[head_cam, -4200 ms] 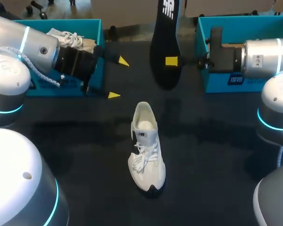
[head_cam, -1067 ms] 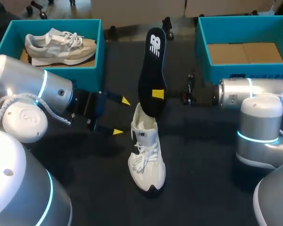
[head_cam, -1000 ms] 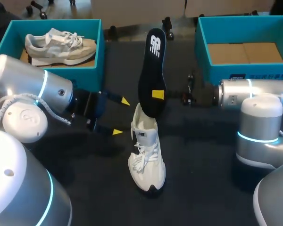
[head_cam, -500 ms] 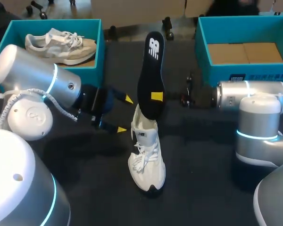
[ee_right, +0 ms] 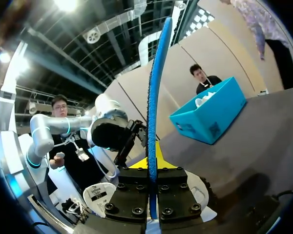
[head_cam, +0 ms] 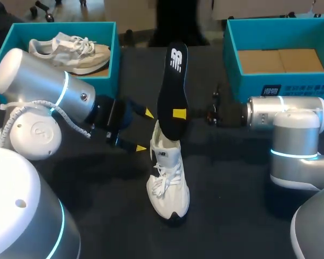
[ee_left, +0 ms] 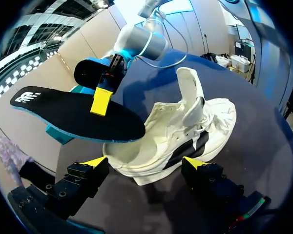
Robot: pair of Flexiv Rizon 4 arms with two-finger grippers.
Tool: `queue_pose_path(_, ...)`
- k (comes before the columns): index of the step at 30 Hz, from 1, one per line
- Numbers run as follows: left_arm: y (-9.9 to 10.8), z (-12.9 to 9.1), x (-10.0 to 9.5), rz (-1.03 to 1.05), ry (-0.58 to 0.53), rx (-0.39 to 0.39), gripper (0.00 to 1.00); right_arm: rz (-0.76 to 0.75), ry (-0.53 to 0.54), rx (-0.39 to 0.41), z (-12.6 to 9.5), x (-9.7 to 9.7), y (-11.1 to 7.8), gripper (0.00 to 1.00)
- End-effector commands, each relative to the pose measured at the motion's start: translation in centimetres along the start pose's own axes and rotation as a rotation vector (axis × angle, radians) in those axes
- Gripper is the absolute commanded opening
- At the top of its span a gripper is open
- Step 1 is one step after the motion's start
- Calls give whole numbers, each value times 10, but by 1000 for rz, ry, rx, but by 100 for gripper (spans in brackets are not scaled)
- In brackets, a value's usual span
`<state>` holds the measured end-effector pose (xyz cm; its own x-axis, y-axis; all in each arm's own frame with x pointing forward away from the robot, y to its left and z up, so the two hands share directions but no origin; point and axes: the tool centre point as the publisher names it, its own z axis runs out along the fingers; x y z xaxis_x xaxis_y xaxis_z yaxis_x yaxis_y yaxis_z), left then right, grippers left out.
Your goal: Take the shoe out of the shoebox, open the shoe tongue, remove and reinsert the insole, then place the shoe into the shoebox
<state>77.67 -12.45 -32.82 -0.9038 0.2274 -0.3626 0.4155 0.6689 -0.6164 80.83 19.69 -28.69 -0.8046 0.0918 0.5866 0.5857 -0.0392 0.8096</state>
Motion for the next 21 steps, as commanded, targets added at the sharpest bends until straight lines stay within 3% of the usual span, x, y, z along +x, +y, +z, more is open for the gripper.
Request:
queue_pose_path(1, 0, 0, 0, -2, 0, -6, 100, 3, 2, 5, 1, -1, -1, 0)
queue_pose_path(21, 6, 0, 1, -30, 0, -16, 100, -16, 23, 67, 8, -6, 15, 0)
